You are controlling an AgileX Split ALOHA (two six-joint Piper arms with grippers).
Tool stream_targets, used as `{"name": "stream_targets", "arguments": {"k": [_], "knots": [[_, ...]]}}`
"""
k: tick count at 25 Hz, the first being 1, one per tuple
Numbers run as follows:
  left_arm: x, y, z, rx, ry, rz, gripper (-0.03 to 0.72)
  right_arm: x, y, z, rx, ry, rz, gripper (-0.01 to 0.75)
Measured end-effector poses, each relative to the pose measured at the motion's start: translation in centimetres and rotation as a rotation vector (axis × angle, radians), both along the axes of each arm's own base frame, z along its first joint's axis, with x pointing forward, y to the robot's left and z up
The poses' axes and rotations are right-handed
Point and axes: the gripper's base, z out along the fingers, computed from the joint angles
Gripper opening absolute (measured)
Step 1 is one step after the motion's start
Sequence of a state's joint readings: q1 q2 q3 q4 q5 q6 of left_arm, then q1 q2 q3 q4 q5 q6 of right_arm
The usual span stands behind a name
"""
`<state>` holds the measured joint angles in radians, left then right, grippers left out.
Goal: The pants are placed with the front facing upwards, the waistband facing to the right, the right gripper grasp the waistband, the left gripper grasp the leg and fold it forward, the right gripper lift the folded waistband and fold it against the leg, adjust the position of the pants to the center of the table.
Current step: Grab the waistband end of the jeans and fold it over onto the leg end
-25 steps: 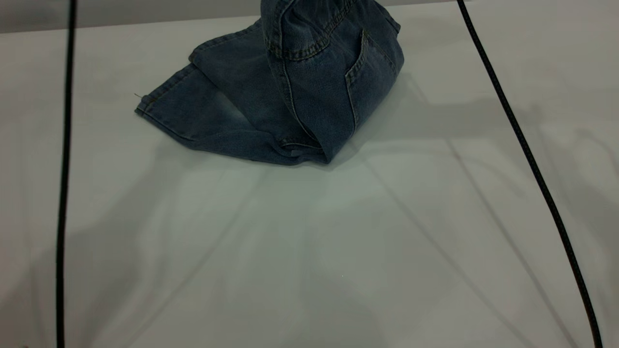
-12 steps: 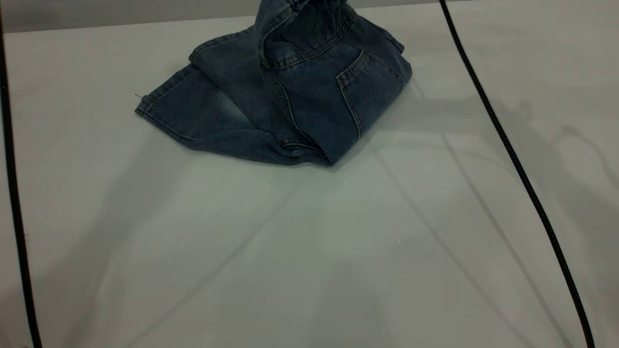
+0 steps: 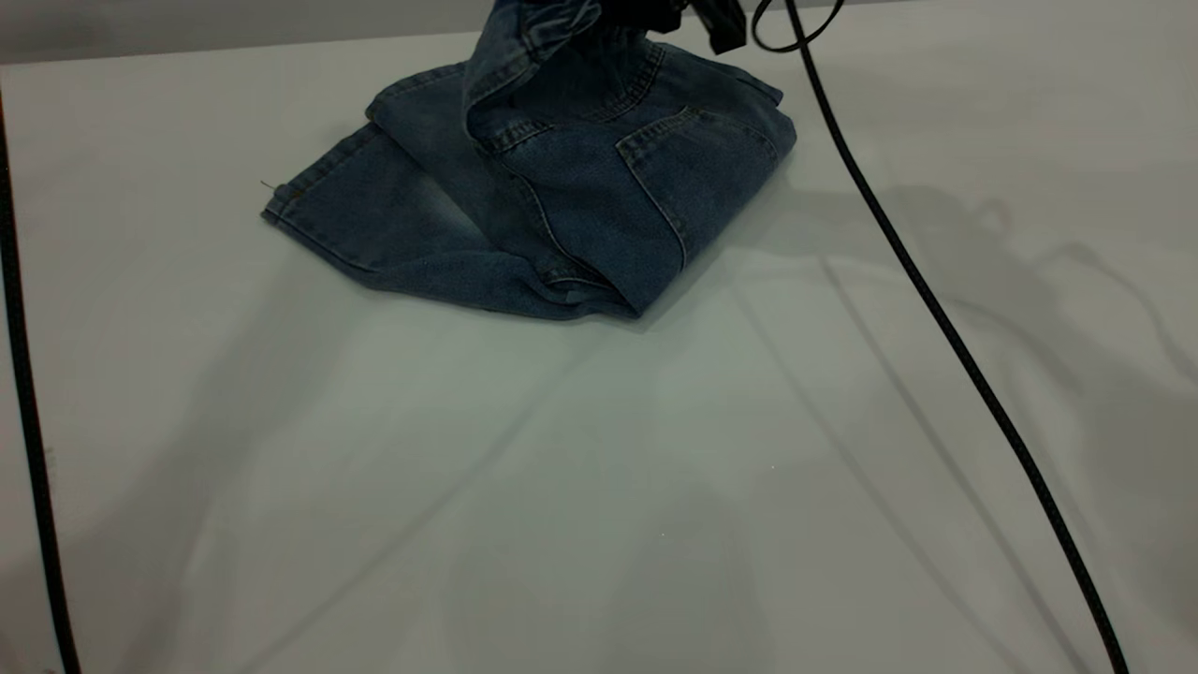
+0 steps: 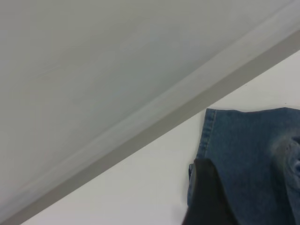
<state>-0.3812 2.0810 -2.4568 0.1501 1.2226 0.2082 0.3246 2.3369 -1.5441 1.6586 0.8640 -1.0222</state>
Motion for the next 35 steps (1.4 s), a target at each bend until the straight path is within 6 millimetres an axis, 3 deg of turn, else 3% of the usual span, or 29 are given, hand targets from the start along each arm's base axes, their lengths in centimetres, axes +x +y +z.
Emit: {"name": "stream_targets", "arguments": {"k": [3, 10, 13, 18, 25, 31, 35], "knots": [[0.0, 0.0, 0.0, 0.001, -0.002, -0.001, 0.415, -0.2, 0.7, 0.1, 0.015, -0.029, 0.011, 0.196], [0.0, 0.0, 0.0, 0.007, -0.004, 0.000, 0.415, -0.1, 0.7, 0.2, 0.020, -0.032, 0.004, 0.501], [0.0, 0.0, 0.0, 0.006, -0.004, -0.001, 0.415, 0.1, 0.3, 0.1, 0.004, -0.037, -0.013, 0.571], [0.0, 0.0, 0.0, 0.003, -0.001, -0.003, 0.415, 1.0, -1.7, 0.3, -0.033, -0.047, -0.052, 0.587], [0.7, -1.0, -1.6, -0.045, 0.055, -0.034, 0.415, 2.8, -8.1, 3.2, -0.146, -0.033, -0.126, 0.587], [2.4, -1.6, -5.2, -0.049, 0.139, 0.001, 0.415, 3.7, -13.8, 7.5, -0.307, -0.024, -0.166, 0.585], [3.7, -2.2, -9.6, -0.016, 0.246, 0.010, 0.415, 4.2, -16.8, 9.8, -0.402, 0.022, -0.189, 0.586]]}}
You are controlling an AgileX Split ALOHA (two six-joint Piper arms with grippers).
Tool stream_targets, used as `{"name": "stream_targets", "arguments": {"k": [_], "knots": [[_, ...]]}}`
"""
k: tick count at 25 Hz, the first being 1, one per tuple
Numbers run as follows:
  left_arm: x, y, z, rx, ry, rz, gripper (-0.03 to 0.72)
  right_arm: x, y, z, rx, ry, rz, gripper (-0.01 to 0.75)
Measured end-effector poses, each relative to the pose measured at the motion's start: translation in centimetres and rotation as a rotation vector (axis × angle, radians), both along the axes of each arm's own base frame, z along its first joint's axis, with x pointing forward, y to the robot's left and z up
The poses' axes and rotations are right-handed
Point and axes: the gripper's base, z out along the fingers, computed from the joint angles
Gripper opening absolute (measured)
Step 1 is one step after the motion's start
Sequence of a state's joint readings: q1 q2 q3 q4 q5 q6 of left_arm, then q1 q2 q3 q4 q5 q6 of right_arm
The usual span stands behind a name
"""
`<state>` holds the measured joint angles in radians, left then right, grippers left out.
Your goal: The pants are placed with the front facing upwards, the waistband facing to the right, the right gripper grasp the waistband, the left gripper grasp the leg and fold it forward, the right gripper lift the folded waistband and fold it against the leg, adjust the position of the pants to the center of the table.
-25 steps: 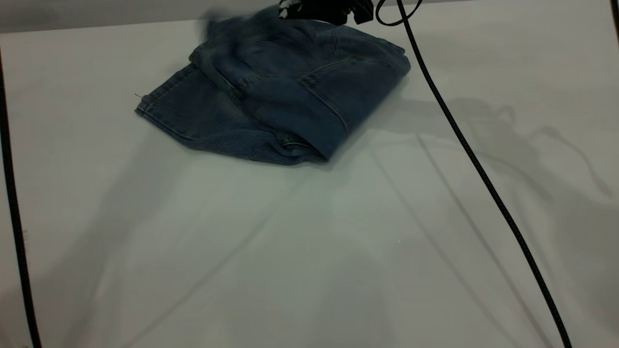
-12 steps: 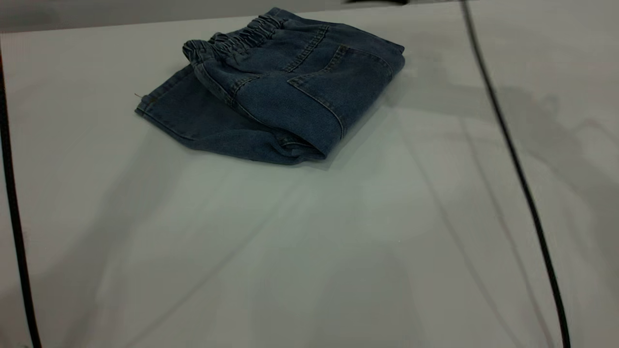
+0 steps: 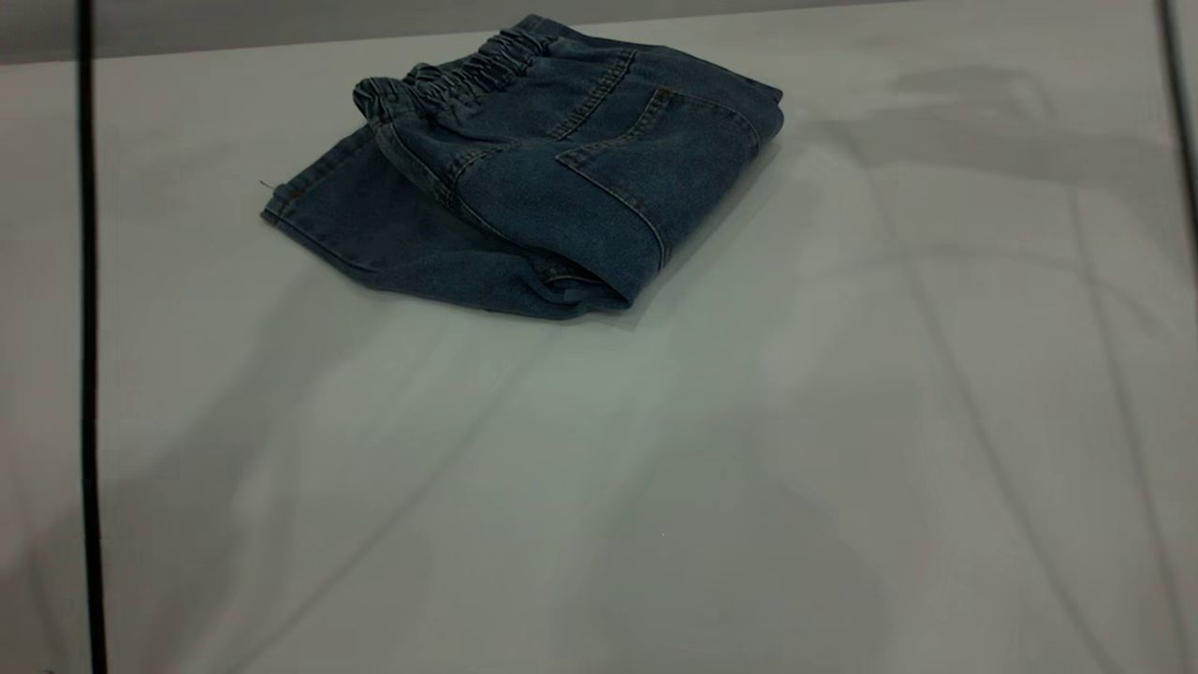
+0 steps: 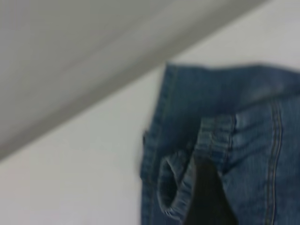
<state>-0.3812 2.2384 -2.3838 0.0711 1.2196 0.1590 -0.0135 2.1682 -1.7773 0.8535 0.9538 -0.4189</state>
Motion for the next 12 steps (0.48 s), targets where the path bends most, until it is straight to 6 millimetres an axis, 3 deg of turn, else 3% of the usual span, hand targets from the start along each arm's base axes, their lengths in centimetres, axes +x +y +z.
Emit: {"name": "stream_targets", "arguments": {"k": [2, 6, 12], "knots": [[0.6, -0.3, -2.7, 0.015, 0.064, 0.014, 0.415, 0.1, -1.2, 1.1, -0.053, 0.020, -0.004, 0.586], [1.5, -1.1, -7.7, 0.018, 0.182, 0.006, 0.415, 0.6, -1.5, 3.9, -0.115, -0.009, -0.005, 0.585], [2.3, -2.1, -13.5, 0.012, 0.303, -0.003, 0.415, 1.3, -2.0, 6.4, -0.165, -0.085, -0.043, 0.582]]}}
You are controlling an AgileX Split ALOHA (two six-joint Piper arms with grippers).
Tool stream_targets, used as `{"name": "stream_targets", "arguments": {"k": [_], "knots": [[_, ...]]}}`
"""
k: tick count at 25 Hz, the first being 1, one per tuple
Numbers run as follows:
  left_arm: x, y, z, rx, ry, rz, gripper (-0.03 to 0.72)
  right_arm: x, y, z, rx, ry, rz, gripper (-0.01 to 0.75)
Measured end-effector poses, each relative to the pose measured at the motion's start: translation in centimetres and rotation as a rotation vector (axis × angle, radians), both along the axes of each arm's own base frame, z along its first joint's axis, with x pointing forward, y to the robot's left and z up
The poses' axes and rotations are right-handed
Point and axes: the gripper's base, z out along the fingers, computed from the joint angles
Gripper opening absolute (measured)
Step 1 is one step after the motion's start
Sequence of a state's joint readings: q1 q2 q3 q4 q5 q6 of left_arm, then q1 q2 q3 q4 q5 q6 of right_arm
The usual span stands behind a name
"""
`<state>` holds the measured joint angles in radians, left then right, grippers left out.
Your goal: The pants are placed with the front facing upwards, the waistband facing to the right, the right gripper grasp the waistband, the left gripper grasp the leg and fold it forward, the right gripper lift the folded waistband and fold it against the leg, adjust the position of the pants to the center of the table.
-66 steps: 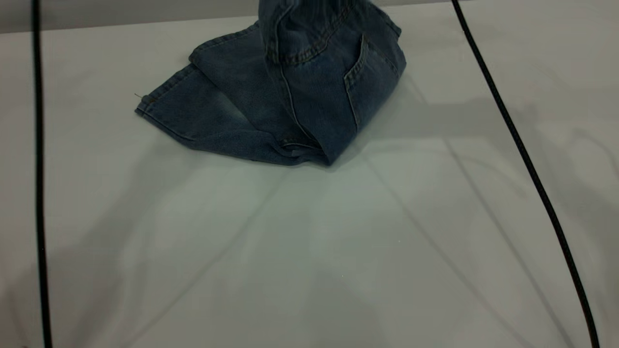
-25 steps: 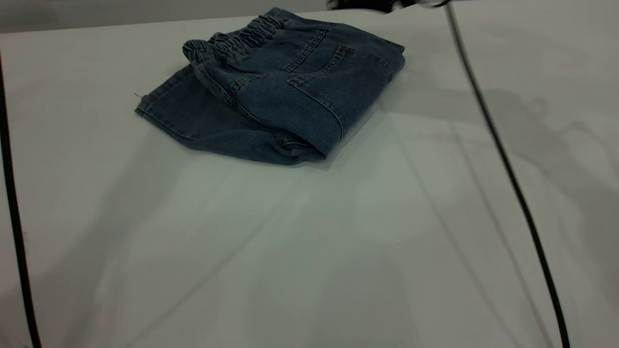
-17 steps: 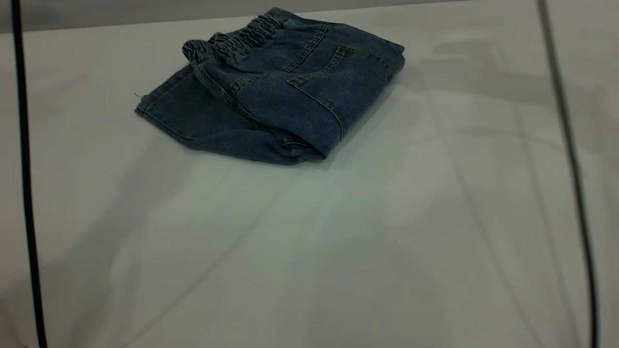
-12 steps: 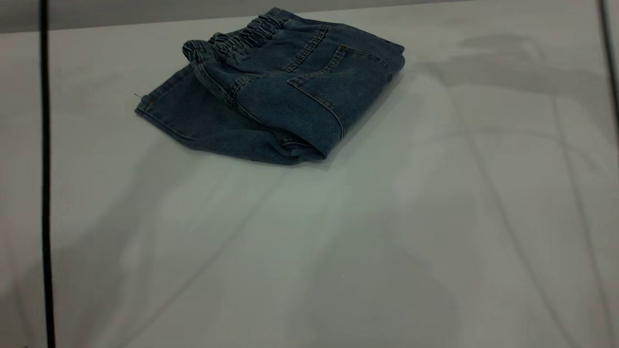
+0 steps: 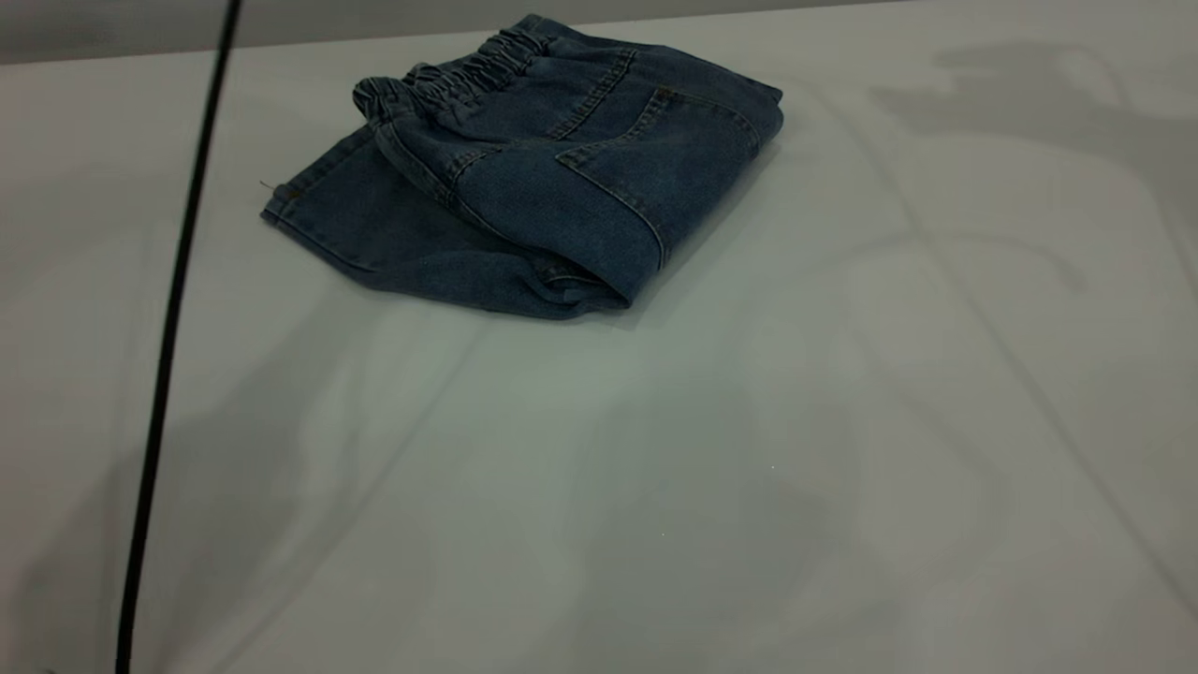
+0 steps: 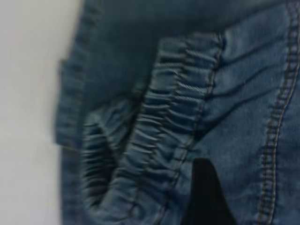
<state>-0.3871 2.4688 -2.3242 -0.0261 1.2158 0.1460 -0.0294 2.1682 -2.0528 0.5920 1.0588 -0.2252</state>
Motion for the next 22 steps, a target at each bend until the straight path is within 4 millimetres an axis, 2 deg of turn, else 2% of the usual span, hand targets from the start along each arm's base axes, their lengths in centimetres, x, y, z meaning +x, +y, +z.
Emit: {"name": "stream_targets", "arguments": {"k": [5, 12, 19, 22], "knots": [[0.1, -0.7, -4.1, 0.033, 0.072, -0.014, 0.415, 0.0, -0.6, -0.3, -0.075, 0.008, -0.009, 0.582], [-0.1, -1.1, -8.1, 0.086, 0.134, -0.036, 0.415, 0.0, -0.6, -0.3, -0.068, 0.008, -0.010, 0.581], [-0.1, -1.1, -11.2, 0.108, 0.177, -0.053, 0.415, -0.1, -0.5, -0.3, -0.069, 0.014, -0.007, 0.581], [-0.2, -1.2, -11.5, 0.094, 0.189, -0.050, 0.415, -0.1, -0.5, -0.3, -0.070, 0.015, -0.005, 0.581]]}}
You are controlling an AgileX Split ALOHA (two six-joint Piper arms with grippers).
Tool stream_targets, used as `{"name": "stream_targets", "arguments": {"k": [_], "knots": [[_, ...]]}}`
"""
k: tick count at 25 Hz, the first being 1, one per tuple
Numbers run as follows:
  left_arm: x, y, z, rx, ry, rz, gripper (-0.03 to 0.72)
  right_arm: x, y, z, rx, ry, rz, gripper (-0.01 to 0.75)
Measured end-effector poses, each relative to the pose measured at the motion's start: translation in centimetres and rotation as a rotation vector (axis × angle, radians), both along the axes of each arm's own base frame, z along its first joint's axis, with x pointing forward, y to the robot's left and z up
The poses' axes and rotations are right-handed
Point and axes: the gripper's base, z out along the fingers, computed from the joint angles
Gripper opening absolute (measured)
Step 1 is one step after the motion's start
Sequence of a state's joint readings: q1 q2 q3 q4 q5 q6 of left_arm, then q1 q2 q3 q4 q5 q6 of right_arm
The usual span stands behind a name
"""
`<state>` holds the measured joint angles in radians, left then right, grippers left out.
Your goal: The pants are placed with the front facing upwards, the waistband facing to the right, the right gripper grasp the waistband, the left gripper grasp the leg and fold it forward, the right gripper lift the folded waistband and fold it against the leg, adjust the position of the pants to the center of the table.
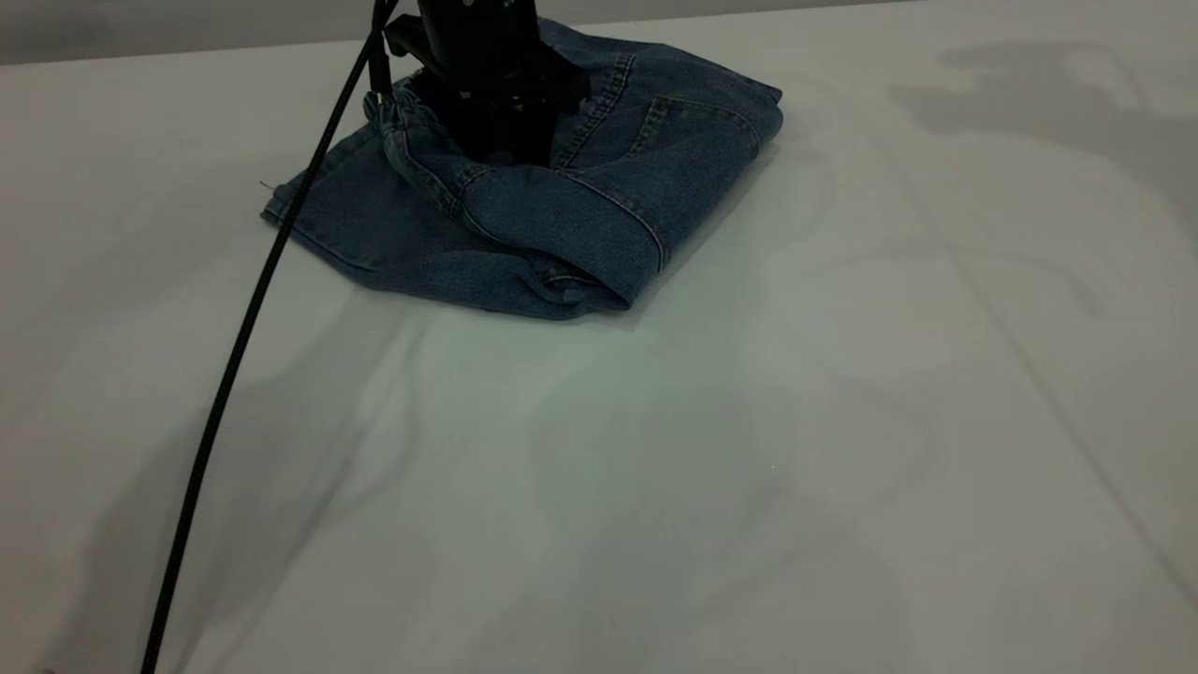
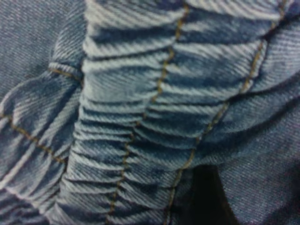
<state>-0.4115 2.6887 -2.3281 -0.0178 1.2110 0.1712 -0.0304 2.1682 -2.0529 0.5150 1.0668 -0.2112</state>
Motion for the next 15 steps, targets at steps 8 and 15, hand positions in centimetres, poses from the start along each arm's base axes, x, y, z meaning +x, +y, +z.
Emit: {"name": "stream_targets", "arguments": {"k": [8, 15], "knots": [[-0.8, -1.5, 0.0, -0.095, 0.058, 0.023, 0.415, -0.2, 0.0, -0.1, 0.000, 0.017, 0.011, 0.581], [-2.6, -4.9, -0.2, -0.091, 0.067, -0.035, 0.415, -0.2, 0.0, -0.1, 0.000, 0.018, 0.010, 0.581]]}}
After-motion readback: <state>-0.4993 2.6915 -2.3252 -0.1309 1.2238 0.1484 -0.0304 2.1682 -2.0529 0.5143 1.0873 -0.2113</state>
